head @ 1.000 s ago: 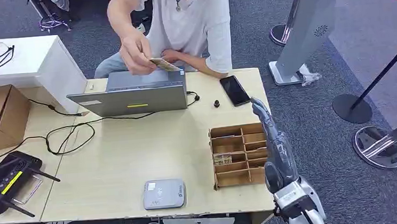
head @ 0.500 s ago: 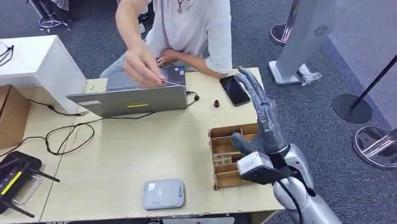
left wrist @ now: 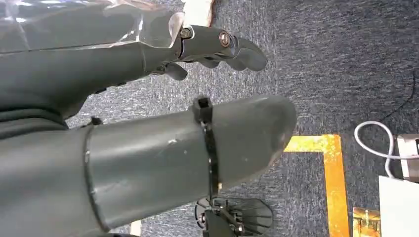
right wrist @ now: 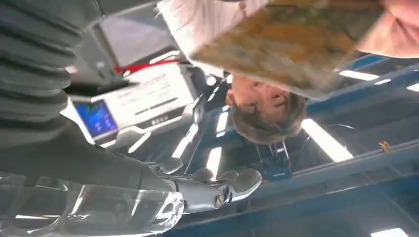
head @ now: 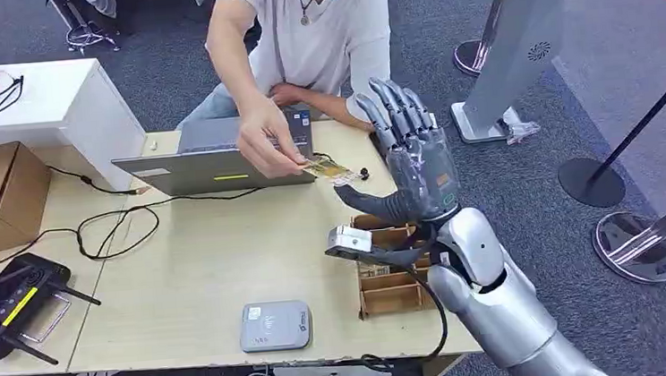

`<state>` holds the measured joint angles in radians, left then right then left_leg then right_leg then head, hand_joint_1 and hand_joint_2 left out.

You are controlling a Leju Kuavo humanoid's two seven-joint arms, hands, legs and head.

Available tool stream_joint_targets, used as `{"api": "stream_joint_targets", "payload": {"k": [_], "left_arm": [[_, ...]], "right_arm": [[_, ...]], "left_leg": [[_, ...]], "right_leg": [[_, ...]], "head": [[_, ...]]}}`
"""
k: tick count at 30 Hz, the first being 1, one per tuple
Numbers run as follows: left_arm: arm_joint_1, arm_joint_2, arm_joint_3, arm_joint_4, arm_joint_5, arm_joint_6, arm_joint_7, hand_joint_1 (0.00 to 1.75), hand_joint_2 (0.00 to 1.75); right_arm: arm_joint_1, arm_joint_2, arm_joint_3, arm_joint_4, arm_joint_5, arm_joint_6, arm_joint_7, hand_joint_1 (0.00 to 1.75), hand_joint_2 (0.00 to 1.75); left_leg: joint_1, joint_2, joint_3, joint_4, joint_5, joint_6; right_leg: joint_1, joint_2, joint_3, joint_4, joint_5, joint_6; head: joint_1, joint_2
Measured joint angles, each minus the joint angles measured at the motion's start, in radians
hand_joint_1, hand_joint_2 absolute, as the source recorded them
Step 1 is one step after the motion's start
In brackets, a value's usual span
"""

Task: Pass the card to the sensor for recognition and then transmit it.

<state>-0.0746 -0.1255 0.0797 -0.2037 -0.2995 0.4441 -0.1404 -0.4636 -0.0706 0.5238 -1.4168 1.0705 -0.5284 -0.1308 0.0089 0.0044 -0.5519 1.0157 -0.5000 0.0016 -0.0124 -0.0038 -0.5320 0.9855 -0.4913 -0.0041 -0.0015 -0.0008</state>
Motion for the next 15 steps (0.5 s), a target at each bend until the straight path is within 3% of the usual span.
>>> {"api": "stream_joint_targets", "payload": {"k": [15], "left_arm": [[0.0, -0.004, -0.001, 0.0, 0.001, 0.003, 0.003, 0.0, 0.0]], "right_arm": [[-0.008, -0.008, 0.029, 0.052, 0.061, -0.01, 0.042, 0.0, 1.75]], "left_leg": [[0.0, 0.0, 0.0, 0.0, 0.0, 0.0]], "right_leg": [[0.0, 0.0, 0.0, 0.0, 0.0, 0.0]], "head": [[0.0, 0.0]]}}
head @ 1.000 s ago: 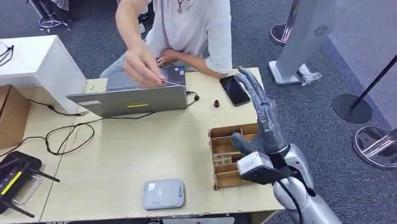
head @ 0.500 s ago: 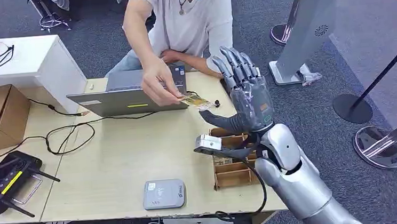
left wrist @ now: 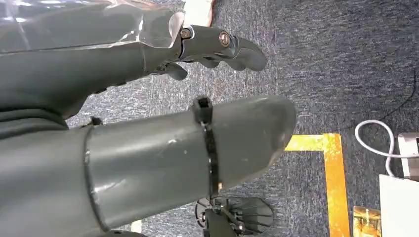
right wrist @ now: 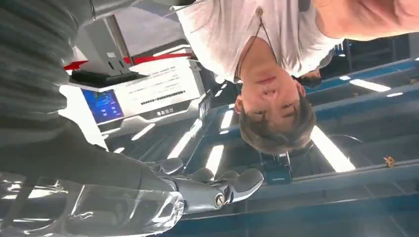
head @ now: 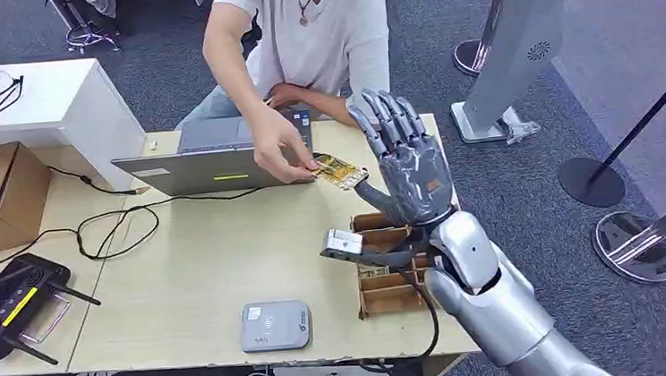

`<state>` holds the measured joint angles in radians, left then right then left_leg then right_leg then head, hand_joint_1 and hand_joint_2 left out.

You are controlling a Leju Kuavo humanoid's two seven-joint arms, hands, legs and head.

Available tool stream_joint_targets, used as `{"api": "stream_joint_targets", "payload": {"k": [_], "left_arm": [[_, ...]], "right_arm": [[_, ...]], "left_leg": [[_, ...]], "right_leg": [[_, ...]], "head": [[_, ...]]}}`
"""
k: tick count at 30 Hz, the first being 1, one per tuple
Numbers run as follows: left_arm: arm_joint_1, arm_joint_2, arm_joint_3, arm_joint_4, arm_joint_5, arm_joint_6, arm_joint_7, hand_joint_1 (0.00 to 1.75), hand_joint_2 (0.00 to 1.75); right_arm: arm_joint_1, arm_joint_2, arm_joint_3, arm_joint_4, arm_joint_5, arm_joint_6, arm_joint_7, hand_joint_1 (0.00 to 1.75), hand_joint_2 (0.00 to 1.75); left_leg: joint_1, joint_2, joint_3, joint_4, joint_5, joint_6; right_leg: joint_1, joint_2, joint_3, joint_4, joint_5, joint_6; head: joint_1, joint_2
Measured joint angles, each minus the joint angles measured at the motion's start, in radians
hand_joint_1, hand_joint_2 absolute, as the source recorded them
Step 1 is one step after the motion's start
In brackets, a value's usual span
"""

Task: Pass the card to the sensor for recognition and then transmit it.

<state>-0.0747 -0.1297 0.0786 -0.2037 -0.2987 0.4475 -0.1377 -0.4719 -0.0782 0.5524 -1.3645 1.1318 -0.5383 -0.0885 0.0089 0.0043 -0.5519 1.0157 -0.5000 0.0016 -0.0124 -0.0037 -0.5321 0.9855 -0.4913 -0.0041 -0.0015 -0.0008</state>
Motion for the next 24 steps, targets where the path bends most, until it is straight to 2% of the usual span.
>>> {"api": "stream_joint_targets", "payload": {"k": [20, 21, 22, 23, 24], "left_arm": [[0.001, 0.001, 0.0, 0.0, 0.007, 0.003, 0.0, 0.0, 0.0], [0.001, 0.001, 0.0, 0.0, 0.007, 0.003, 0.0, 0.0, 0.0], [0.001, 0.001, 0.0, 0.0, 0.007, 0.003, 0.0, 0.0, 0.0], [0.001, 0.001, 0.0, 0.0, 0.007, 0.003, 0.0, 0.0, 0.0], [0.001, 0.001, 0.0, 0.0, 0.007, 0.002, 0.0, 0.0, 0.0]], "right_arm": [[0.0, 0.0, 0.026, 0.001, -0.001, 0.053, 0.004, 0.0, 1.75], [0.0, 0.0, 0.028, 0.001, -0.001, 0.054, 0.004, 0.35, 1.75], [0.0, 0.0, 0.029, 0.001, -0.001, 0.054, 0.004, 1.54, 1.75], [0.0, 0.0, 0.031, 0.001, -0.001, 0.055, 0.004, 1.75, 1.75], [0.0, 0.0, 0.031, 0.001, -0.002, 0.058, 0.004, 1.75, 1.75]], "left_leg": [[0.0, 0.0, 0.0, 0.0, 0.0, 0.0], [0.0, 0.0, 0.0, 0.0, 0.0, 0.0], [0.0, 0.0, 0.0, 0.0, 0.0, 0.0], [0.0, 0.0, 0.0, 0.0, 0.0, 0.0], [0.0, 0.0, 0.0, 0.0, 0.0, 0.0]], "right_leg": [[0.0, 0.0, 0.0, 0.0, 0.0, 0.0], [0.0, 0.0, 0.0, 0.0, 0.0, 0.0], [0.0, 0.0, 0.0, 0.0, 0.0, 0.0], [0.0, 0.0, 0.0, 0.0, 0.0, 0.0], [0.0, 0.0, 0.0, 0.0, 0.0, 0.0]], "head": [[0.0, 0.0], [0.0, 0.0], [0.0, 0.0], [0.0, 0.0], [0.0, 0.0]]}}
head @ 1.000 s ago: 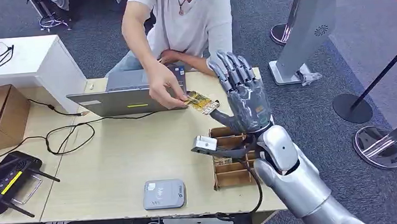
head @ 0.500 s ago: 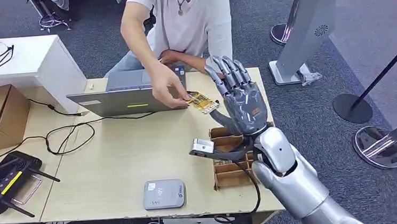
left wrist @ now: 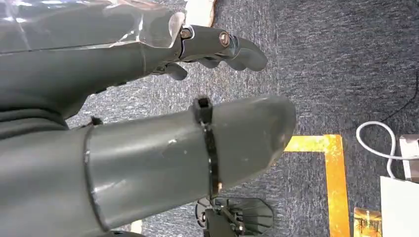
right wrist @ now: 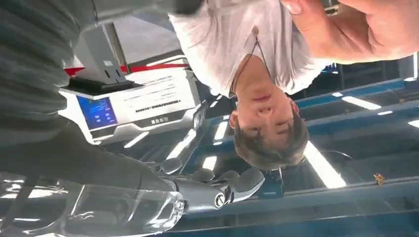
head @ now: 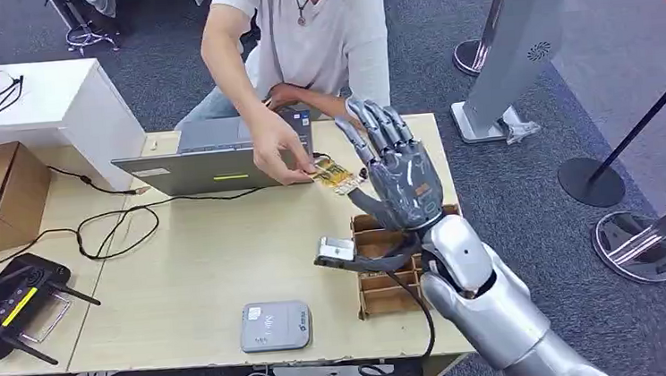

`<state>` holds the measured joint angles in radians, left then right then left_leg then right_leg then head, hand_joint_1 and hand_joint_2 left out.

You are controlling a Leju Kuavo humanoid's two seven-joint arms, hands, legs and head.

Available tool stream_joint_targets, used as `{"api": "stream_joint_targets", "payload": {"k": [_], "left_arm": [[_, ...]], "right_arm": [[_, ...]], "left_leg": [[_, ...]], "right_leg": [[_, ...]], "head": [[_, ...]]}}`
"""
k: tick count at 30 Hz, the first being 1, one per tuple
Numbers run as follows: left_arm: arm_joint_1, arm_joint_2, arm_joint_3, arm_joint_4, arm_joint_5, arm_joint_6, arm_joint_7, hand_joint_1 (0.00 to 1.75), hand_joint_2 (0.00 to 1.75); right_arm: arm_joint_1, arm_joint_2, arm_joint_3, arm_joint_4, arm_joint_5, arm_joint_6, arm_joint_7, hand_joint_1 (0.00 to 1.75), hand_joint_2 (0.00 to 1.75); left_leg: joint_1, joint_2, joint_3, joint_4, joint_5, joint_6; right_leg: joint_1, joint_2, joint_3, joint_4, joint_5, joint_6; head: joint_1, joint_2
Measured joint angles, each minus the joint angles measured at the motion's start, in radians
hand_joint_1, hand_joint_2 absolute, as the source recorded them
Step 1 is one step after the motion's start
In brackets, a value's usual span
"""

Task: Pass the card to the sensor for recognition and then transmit it.

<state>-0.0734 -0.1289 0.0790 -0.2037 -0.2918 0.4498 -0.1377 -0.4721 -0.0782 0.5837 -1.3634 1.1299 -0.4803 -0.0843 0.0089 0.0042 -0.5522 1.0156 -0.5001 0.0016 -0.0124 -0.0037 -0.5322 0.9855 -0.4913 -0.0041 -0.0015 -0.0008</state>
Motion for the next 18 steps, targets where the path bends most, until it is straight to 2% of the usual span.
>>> {"api": "stream_joint_targets", "payload": {"k": [18], "left_arm": [[0.0, 0.0, 0.0, 0.0, -0.003, -0.005, 0.0, 0.0, 0.0]], "right_arm": [[0.0, 0.0, 0.006, 0.0, 0.003, 0.027, 0.003, 1.75, 1.75]], "left_leg": [[0.0, 0.0, 0.0, 0.0, 0.0, 0.0]], "right_leg": [[0.0, 0.0, 0.0, 0.0, 0.0, 0.0]], "head": [[0.0, 0.0]]}}
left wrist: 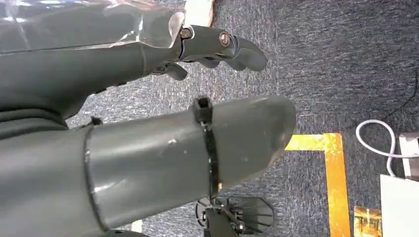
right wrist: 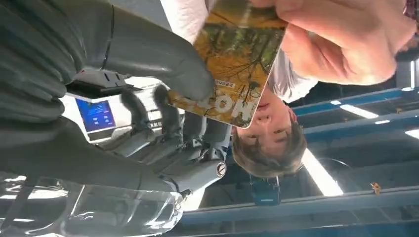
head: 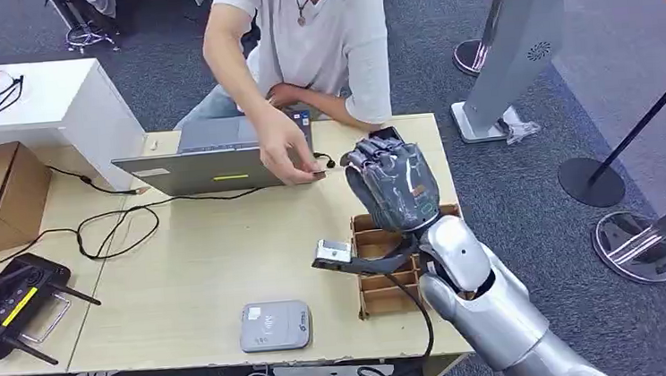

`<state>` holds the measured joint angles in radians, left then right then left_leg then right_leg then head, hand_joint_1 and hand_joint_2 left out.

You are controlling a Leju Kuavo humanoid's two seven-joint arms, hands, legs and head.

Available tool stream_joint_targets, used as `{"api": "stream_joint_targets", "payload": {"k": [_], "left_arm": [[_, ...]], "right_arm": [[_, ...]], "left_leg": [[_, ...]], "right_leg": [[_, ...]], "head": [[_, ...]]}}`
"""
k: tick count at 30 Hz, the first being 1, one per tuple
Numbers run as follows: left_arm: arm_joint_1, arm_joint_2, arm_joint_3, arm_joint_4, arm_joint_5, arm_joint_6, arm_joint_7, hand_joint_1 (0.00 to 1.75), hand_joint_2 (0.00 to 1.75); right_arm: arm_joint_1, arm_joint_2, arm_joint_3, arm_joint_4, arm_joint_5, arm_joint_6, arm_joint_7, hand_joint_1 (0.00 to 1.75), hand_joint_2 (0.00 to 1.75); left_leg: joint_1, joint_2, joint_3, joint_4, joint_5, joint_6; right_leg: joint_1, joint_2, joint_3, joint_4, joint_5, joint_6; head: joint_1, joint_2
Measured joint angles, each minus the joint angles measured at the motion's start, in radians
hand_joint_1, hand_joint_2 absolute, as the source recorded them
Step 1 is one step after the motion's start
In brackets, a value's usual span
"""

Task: Pass the card to the sensor for recognition and then transmit it.

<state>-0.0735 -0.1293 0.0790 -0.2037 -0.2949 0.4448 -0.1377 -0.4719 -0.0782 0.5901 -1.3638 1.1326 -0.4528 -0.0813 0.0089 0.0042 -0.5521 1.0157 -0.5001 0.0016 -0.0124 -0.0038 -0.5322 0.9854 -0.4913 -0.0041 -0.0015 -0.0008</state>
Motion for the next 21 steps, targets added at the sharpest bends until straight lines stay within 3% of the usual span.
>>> {"api": "stream_joint_targets", "payload": {"k": [15, 21], "left_arm": [[0.0, 0.0, 0.0, 0.0, -0.003, -0.003, 0.003, 0.0, 0.0], [0.0, 0.0, 0.0, 0.0, -0.004, -0.003, 0.003, 0.0, 0.0]], "right_arm": [[0.002, 0.0, 0.0, 0.0, -0.011, 0.013, 0.004, 1.75, 1.75], [0.004, 0.0, 0.0, -0.01, -0.09, 0.044, -0.034, 1.75, 1.75]], "left_leg": [[0.0, 0.0, 0.0, 0.0, 0.0, 0.0], [0.0, 0.0, 0.0, 0.0, 0.0, 0.0]], "right_leg": [[0.0, 0.0, 0.0, 0.0, 0.0, 0.0], [0.0, 0.0, 0.0, 0.0, 0.0, 0.0]], "head": [[0.0, 0.0], [0.0, 0.0]]}}
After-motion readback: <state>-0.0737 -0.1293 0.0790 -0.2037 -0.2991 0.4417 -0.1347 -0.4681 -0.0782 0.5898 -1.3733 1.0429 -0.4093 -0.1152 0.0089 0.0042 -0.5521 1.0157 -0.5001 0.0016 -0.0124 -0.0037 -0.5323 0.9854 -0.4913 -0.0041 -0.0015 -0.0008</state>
